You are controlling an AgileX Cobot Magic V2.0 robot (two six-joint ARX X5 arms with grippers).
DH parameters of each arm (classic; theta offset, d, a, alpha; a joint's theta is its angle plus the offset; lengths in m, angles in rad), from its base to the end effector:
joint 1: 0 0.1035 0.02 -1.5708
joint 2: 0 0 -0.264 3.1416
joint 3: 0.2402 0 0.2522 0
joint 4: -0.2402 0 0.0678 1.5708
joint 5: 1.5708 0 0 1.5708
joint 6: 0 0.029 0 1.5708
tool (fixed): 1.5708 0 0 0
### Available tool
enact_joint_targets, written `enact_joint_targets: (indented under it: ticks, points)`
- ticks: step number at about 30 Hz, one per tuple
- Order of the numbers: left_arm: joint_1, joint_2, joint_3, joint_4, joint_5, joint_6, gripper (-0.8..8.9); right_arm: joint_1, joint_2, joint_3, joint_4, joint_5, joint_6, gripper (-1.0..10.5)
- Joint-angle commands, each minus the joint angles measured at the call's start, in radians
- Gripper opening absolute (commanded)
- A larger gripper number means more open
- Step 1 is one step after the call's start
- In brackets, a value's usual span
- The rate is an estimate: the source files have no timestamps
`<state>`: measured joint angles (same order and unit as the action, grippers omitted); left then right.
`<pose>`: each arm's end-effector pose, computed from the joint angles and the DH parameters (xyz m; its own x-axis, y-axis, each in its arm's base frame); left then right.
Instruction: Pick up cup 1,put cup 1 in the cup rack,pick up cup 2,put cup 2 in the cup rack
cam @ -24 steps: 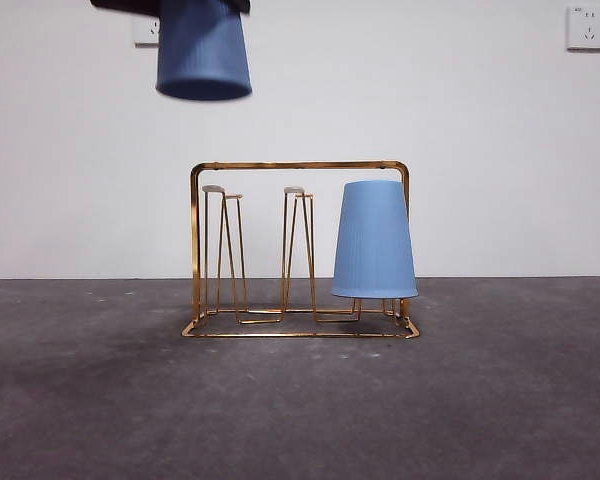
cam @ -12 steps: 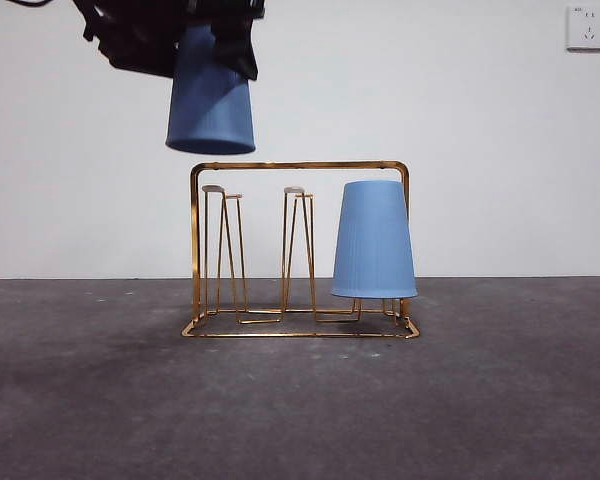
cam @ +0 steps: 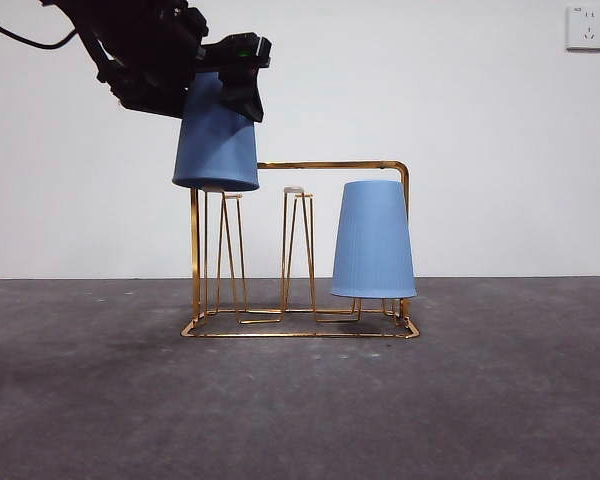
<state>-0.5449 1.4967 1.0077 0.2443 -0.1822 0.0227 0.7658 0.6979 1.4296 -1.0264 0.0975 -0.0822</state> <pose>0.2921 -0.1709 0.2813 0.9099 -0.3396 -0.2382 0.3640 0.9291 0.0659 0.0397 0.0343 0.4534 0.7540 0.5899 -0.2891 -0.6378 0.7628 -0.1067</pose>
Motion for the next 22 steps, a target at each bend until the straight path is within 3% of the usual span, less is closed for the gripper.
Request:
enact_joint_targets:
  ticks: [1, 22]
  points:
    - [0.004, 0.023, -0.004, 0.015, 0.003, -0.010, -0.06, 0.000, 0.000, -0.007, 0.001, 0.001, 0.012, 1.6]
    - [0.006, 0.137, -0.005, -0.041, 0.006, -0.048, -0.06, 0.000, 0.000, -0.008, -0.006, 0.008, 0.012, 1.6]
